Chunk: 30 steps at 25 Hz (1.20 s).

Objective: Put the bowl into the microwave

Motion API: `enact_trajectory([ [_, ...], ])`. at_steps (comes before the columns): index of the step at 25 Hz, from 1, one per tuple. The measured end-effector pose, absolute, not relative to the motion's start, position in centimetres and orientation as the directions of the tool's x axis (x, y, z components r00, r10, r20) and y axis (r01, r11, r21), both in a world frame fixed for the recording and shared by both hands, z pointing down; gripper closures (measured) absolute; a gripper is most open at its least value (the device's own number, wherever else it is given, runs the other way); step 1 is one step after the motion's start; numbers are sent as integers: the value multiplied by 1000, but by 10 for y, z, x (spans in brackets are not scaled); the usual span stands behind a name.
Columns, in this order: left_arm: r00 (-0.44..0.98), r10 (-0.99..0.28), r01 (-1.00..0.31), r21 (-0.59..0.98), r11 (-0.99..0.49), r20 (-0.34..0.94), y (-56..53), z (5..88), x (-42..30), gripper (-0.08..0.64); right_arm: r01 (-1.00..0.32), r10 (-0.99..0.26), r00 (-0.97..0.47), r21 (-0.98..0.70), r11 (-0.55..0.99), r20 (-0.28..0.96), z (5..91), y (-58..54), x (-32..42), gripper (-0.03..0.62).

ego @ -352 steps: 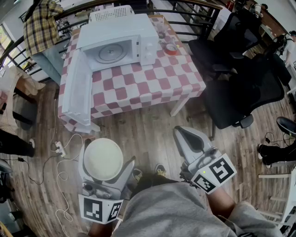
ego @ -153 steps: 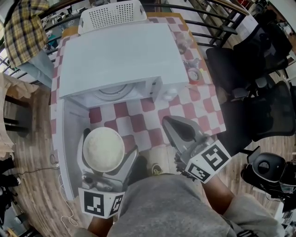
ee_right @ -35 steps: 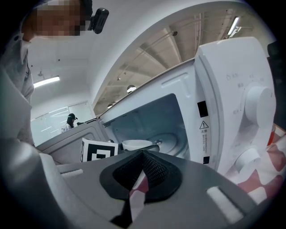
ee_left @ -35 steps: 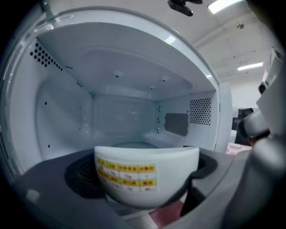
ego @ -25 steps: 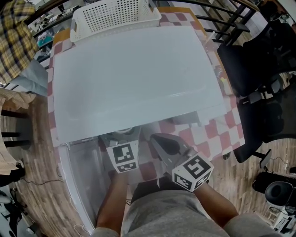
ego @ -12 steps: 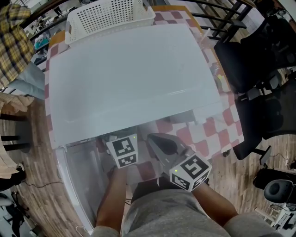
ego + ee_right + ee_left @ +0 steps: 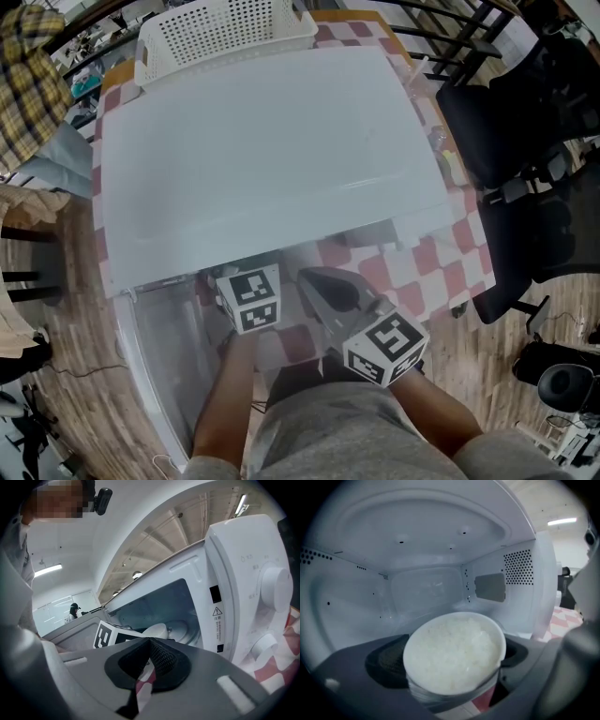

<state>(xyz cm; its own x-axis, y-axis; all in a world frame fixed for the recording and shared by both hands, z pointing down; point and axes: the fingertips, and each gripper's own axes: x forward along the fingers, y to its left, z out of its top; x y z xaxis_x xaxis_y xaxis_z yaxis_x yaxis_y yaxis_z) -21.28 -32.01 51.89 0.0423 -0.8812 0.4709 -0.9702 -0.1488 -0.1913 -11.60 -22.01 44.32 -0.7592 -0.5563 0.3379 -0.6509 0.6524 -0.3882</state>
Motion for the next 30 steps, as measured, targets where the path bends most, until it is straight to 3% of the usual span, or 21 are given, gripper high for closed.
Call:
enact_trajectory([
  [30, 130, -860, -978, -80, -194, 493, -245, 500, -189, 20, -652, -569, -758, -349, 673, 318, 425, -204, -103, 594],
])
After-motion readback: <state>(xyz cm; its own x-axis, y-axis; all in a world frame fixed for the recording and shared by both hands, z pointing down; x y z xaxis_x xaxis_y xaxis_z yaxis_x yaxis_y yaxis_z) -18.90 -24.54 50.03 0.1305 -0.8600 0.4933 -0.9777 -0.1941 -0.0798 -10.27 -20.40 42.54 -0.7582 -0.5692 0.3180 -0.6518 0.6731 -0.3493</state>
